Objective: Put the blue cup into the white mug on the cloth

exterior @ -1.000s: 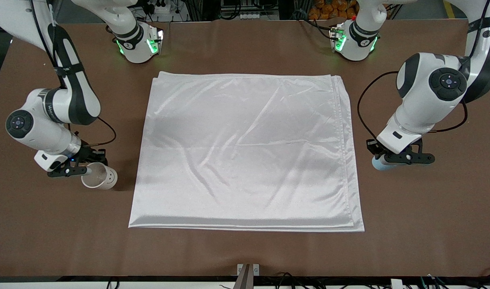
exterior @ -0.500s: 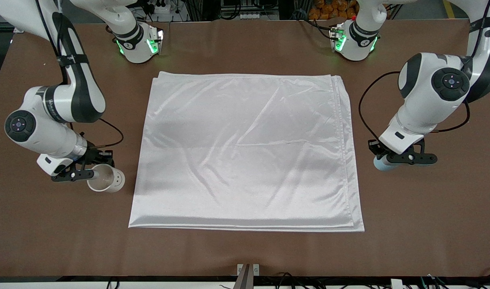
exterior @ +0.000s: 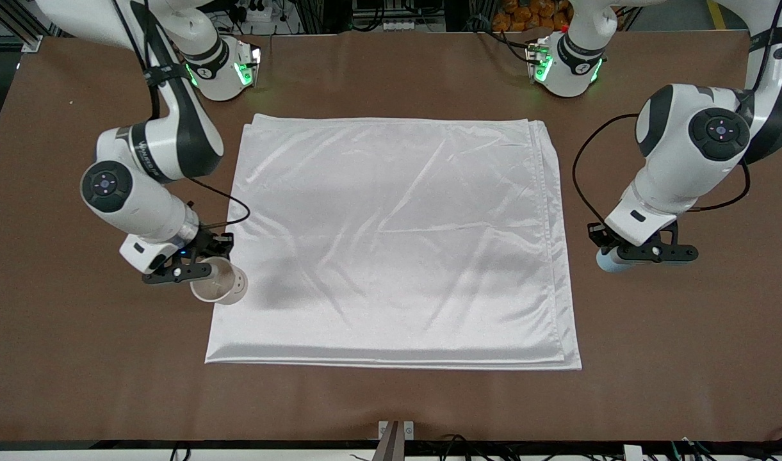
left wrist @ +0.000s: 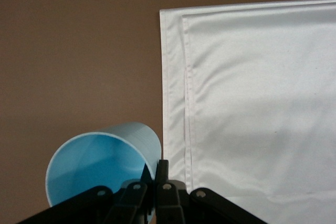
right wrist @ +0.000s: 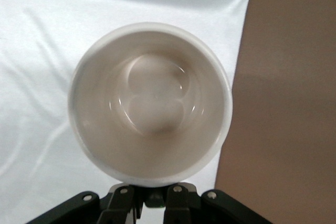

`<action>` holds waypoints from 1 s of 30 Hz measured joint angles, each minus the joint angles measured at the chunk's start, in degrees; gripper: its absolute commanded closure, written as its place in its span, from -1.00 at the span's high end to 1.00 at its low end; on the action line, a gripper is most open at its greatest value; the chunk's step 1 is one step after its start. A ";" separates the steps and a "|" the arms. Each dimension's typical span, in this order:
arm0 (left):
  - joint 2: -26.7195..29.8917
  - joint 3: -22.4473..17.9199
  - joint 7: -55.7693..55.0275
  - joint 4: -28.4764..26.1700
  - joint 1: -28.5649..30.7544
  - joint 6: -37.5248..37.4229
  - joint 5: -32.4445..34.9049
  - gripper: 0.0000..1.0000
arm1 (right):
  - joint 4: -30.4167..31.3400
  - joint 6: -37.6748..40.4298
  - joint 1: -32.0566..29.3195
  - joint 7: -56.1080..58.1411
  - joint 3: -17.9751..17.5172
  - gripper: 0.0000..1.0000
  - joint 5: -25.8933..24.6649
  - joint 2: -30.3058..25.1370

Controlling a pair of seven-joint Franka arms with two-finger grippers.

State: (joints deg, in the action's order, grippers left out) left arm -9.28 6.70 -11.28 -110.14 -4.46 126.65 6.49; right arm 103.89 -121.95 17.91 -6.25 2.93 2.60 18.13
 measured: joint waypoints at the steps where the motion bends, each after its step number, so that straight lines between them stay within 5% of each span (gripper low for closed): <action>1: 0.00 0.00 0.00 0.00 0.00 0.00 0.00 -1.00 | 0.00 -0.01 0.77 -0.54 -0.01 -1.00 0.59 0.05; 17: 0.00 -0.04 0.00 0.02 0.09 0.00 0.00 -1.00 | -4.18 -0.56 15.96 -17.72 -0.03 -1.00 2.26 4.33; 30: 0.00 -0.04 0.00 0.05 0.10 0.00 0.00 -1.00 | -6.79 -3.77 22.62 -22.39 0.02 -1.00 2.26 9.82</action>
State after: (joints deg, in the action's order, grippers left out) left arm -9.28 6.66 -11.28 -110.08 -4.37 126.65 6.49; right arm 97.09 -125.72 40.53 -28.64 2.94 4.87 27.95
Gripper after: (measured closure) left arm 0.960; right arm 0.806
